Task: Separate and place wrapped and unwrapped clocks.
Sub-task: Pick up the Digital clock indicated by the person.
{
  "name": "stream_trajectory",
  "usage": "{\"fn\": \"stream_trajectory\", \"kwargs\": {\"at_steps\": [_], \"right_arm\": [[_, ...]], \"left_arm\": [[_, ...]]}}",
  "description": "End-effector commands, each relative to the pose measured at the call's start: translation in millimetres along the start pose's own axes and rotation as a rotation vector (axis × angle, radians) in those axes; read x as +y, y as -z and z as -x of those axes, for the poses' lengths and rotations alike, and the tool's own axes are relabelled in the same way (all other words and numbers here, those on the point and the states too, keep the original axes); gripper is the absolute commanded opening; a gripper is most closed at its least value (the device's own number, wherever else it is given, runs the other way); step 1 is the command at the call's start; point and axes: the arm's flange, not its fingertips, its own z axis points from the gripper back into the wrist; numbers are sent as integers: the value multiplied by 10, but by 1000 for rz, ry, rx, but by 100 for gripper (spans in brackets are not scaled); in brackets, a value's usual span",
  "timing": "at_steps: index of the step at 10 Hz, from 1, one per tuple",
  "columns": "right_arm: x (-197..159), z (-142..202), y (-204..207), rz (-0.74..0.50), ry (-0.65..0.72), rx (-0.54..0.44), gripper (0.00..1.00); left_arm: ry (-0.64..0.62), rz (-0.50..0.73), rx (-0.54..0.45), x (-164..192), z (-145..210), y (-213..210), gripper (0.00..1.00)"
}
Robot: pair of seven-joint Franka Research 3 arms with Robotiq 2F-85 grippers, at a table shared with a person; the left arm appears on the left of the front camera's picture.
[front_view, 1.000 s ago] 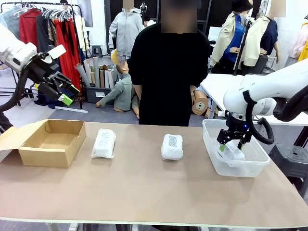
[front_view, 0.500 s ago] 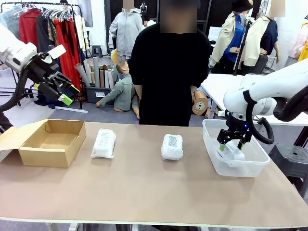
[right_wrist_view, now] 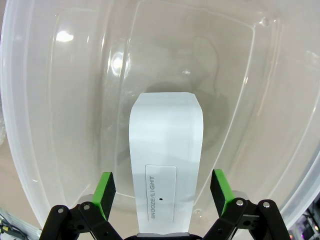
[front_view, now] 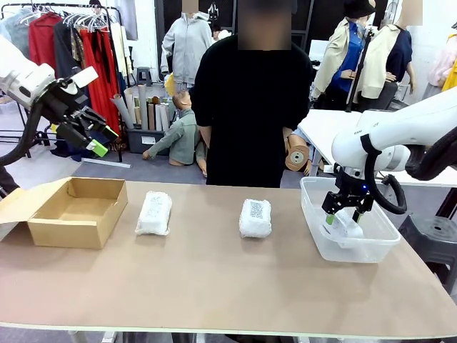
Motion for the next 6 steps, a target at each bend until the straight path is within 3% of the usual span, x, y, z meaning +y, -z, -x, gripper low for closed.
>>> {"fn": "stream_trajectory", "kwargs": {"at_steps": [1,6], "right_arm": [[3,0,-14,-1,1,-2,100],[52,4,-151,8,-51,-19,100]], "left_arm": [[1,-5,-3,3,-9,-9,100],[1,-5,-3,3,-9,-9,100]]}}
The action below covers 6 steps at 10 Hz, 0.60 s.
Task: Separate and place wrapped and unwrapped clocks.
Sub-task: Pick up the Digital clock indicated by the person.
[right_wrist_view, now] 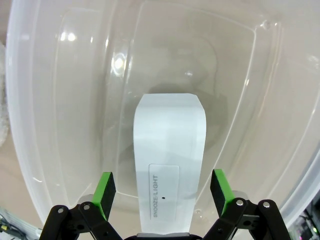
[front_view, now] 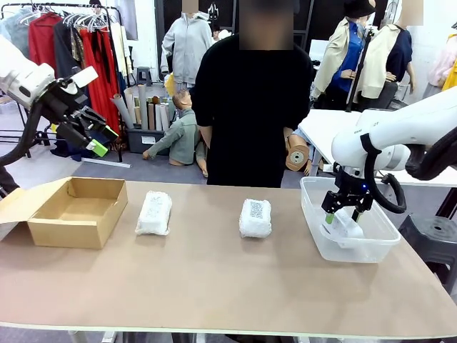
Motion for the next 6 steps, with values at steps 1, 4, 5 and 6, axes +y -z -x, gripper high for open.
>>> {"fn": "stream_trajectory", "kwargs": {"at_steps": [1,4,5,6], "right_arm": [[16,-2,-222,17,-70,-24,100],[36,104,-516,44,-255,-64,100],[48,158,-663,23,-352,-64,100],[67,231,-822,-15,-466,-55,100]], "left_arm": [[1,-5,-3,3,-9,-9,100],[1,-5,-3,3,-9,-9,100],[1,-5,-3,3,-9,-9,100],[1,-5,-3,3,-9,-9,100]]}}
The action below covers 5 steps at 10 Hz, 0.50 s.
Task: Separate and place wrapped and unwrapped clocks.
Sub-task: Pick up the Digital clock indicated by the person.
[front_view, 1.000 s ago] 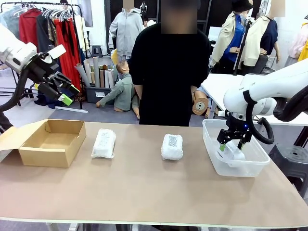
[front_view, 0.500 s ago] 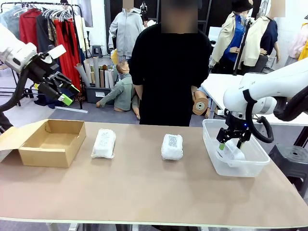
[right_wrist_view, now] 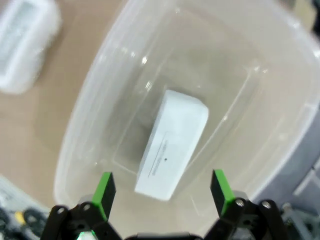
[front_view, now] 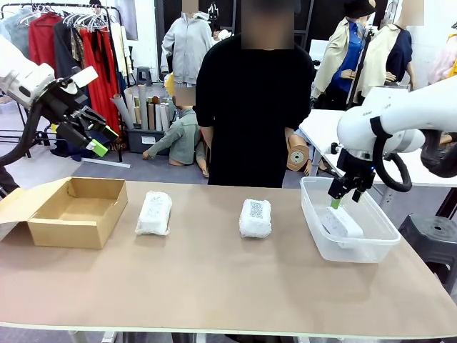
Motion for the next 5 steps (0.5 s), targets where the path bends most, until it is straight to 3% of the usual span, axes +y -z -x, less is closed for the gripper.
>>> {"fn": "stream_trajectory", "kwargs": {"at_steps": [1,5], "right_arm": [[13,158,-249,-122,-223,-3,100],[165,336,-585,-272,-603,-93,100]], "left_arm": [[1,-5,-3,3,-9,-9,100],[1,-5,-3,3,-9,-9,100]]}}
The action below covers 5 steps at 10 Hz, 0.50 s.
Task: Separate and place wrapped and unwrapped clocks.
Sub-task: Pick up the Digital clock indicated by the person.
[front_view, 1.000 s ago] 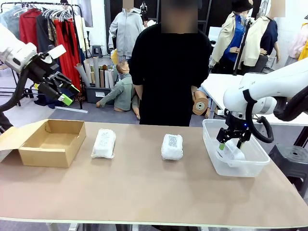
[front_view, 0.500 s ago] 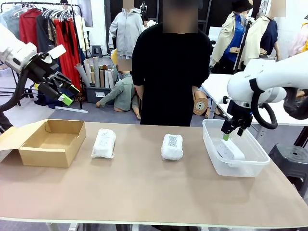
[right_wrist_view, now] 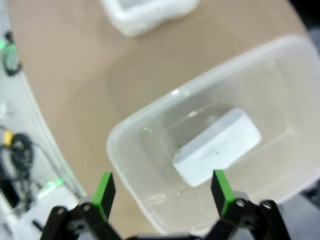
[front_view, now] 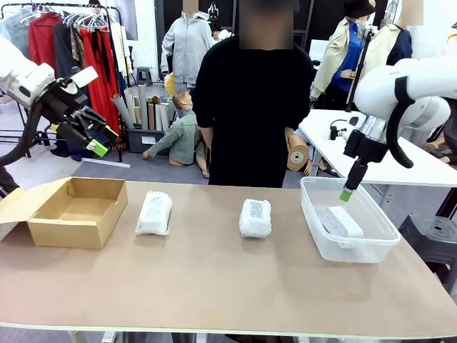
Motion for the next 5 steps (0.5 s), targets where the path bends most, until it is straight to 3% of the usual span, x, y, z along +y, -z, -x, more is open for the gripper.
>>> {"fn": "stream_trajectory", "kwargs": {"at_steps": [1,3,5], "right_arm": [[38,97,-126,-106,-169,-63,100],[145,129,-190,-133,-301,-128,100],[294,167,-293,-119,-448,-253,100]], "left_arm": [[1,-5,-3,3,-9,-9,100],[1,-5,-3,3,-9,-9,100],[1,-5,-3,3,-9,-9,100]]}}
